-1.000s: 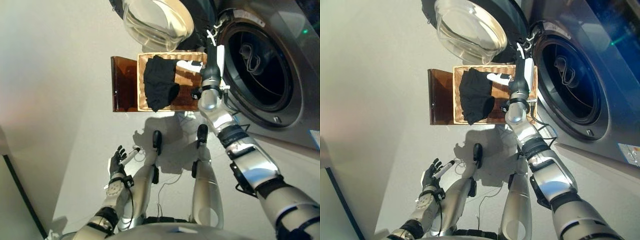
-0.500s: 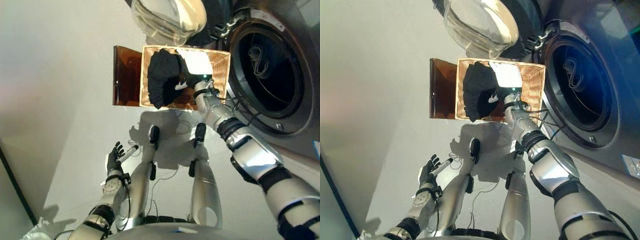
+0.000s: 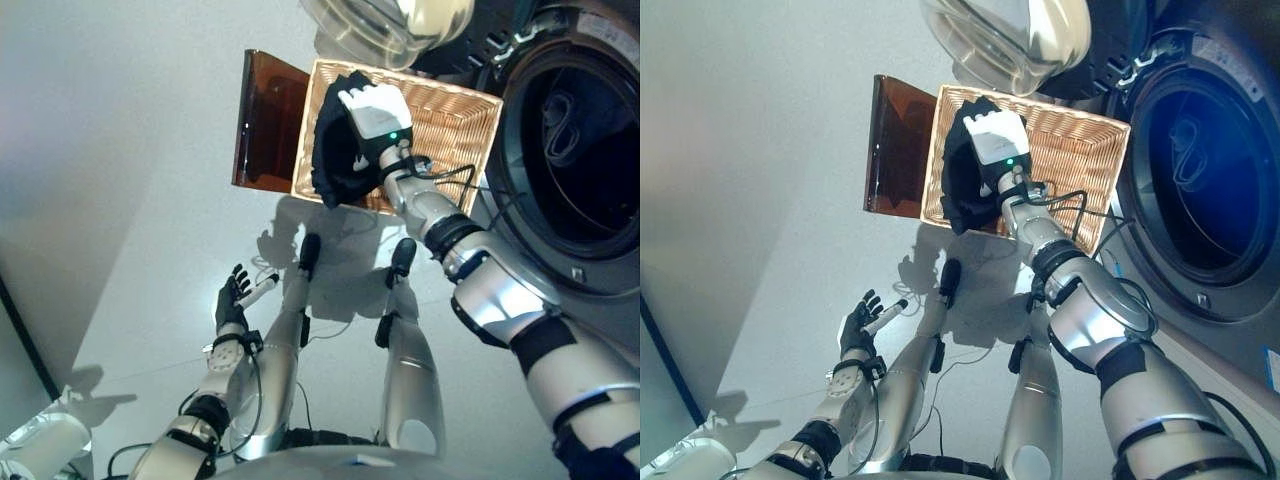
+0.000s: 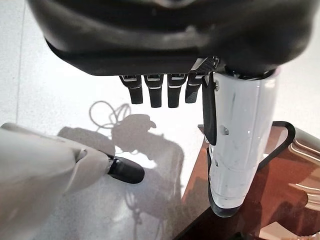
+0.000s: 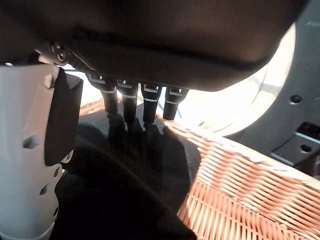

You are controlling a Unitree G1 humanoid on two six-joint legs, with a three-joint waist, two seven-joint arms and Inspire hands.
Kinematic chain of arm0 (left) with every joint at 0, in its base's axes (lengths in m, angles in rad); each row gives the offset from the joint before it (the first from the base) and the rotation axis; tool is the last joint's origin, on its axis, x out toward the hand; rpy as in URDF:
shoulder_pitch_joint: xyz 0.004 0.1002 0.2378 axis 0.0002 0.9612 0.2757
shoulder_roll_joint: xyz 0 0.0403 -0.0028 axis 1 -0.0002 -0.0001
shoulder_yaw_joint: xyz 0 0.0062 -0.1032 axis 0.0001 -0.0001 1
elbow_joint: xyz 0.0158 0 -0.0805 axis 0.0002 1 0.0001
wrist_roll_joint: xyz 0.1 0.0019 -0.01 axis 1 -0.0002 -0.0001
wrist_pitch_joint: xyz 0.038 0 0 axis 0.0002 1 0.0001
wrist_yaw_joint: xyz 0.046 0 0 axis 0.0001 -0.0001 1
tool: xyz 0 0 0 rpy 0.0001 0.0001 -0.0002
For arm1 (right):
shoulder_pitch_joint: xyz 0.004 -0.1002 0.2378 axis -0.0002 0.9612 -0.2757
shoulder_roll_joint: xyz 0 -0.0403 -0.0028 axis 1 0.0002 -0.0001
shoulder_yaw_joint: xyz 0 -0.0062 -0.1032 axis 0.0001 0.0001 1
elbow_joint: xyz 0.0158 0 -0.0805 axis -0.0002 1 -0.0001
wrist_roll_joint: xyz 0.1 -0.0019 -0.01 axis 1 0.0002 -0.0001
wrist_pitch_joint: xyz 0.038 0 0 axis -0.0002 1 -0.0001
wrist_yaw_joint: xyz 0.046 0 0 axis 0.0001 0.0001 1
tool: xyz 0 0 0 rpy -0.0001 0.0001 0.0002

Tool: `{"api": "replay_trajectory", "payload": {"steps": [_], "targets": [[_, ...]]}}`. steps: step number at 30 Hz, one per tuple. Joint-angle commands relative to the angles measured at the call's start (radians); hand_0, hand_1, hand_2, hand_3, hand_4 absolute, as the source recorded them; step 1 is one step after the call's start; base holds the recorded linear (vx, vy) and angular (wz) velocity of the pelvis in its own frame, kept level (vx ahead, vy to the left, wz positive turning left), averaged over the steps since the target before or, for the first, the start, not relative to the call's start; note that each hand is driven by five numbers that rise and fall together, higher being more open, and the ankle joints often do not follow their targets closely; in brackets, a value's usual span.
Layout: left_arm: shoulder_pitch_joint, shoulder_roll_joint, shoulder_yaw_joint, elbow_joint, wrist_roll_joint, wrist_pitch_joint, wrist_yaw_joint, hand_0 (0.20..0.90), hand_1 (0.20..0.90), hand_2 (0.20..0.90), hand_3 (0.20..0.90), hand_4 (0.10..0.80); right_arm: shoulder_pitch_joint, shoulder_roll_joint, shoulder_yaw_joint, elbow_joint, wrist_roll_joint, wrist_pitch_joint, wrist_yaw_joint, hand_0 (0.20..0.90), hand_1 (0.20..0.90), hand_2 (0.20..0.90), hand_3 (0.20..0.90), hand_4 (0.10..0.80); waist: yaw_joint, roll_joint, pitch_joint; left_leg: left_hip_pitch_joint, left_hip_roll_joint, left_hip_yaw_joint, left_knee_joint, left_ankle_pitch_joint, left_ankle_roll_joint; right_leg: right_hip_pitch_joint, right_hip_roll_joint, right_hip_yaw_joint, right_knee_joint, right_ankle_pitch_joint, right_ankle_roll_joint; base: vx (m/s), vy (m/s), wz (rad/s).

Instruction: Pick up the clothes and place them into the washing machine

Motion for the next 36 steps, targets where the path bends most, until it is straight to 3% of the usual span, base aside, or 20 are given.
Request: {"api": "replay_trajectory", "payload": {"steps": [1, 13, 34, 36], "targets": [[0.025, 0.081, -0.021, -0.047, -0.015, -0.049, 0.033, 0.9, 0.9, 0.9, 0.9, 0.8, -0.165, 0.013, 0.025, 0.008, 0.013, -0.01, -0.043, 0.9, 0.9, 0.9, 0.9, 0.8, 0.039, 0.001, -0.01, -0.07, 0.003, 0.017, 0.007, 0.0, -0.065, -0.069, -0.044, 0.046, 0.142, -0.141, 0.007, 0.008, 0.011, 0.13], [0.026, 0.087, -0.04, -0.111, -0.024, -0.051, 0.029, 0.9, 0.9, 0.9, 0.9, 0.8, -0.232, -0.059, 0.03, 0.091, 0.082, -0.014, -0.047, 0.9, 0.9, 0.9, 0.9, 0.8, 0.064, 0.013, -0.01, -0.132, -0.005, -0.008, 0.013, 0.01, -0.067, -0.105, -0.056, 0.025, 0.152, -0.148, 0.008, 0.007, 0.002, 0.07], [0.052, 0.083, -0.059, -0.189, -0.041, -0.051, 0.015, 0.9, 0.9, 0.9, 0.9, 0.8, -0.3, -0.235, 0.042, 0.144, 0.152, -0.011, -0.04, 0.9, 0.9, 0.9, 0.9, 0.8, 0.067, 0.027, -0.01, -0.176, -0.004, -0.01, 0.021, 0.012, -0.072, -0.159, -0.057, 0.032, 0.173, -0.16, 0.007, 0.002, 0.002, 0.01], [0.06, 0.086, -0.06, -0.215, -0.041, -0.052, 0.013, 0.9, 0.9, 0.9, 0.9, 0.8, -0.311, -0.252, 0.041, 0.154, 0.168, -0.014, -0.035, 0.763, 0.763, 0.763, 0.763, 0.702, 0.07, 0.029, -0.01, -0.192, -0.005, -0.01, 0.025, 0.014, -0.072, -0.172, -0.055, 0.034, 0.176, -0.158, 0.006, 0.0, 0.0, 0.0]]}}
